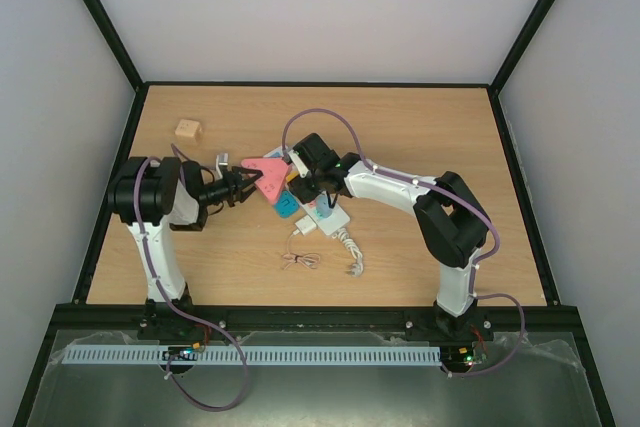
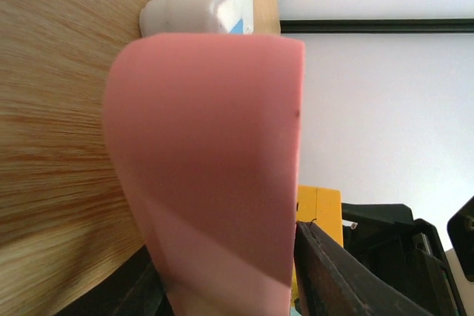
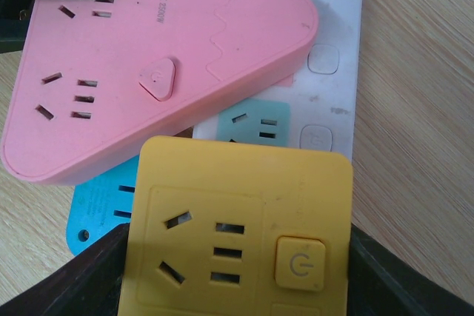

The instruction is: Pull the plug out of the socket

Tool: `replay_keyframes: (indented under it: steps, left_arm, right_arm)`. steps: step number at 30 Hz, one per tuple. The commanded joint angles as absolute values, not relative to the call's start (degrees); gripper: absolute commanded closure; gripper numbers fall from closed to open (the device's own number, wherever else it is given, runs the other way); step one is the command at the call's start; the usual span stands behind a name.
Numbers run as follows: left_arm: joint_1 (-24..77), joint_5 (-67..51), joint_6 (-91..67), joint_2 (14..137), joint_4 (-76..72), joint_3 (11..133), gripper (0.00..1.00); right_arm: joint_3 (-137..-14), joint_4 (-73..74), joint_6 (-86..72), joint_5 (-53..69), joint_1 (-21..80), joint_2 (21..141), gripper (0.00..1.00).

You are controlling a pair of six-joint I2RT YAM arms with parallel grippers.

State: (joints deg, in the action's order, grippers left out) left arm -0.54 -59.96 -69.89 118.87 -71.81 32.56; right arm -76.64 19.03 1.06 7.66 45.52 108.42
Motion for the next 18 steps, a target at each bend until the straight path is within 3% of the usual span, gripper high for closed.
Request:
replay_keyframes:
  steps: [1,9,18]
  left_arm:
    - [-0.26,-61.23,-74.14,121.21,-86.89,31.91,0.58]
    - [-0.20,-61.13,-76.70,122.54,-92.02,31.42,0.64]
    - [-0.09,-60.91,-80.37,123.57,-99.13,30.64,0.78]
  right_arm:
    - [-75.01,19.87,1.37,4.12,45.20,110.05,0.57]
    - [-74.89,19.78,1.37,3.78,45.02,110.23,0.58]
    - [-74.56,19.82,1.24,3.86,44.58,110.41,0.61]
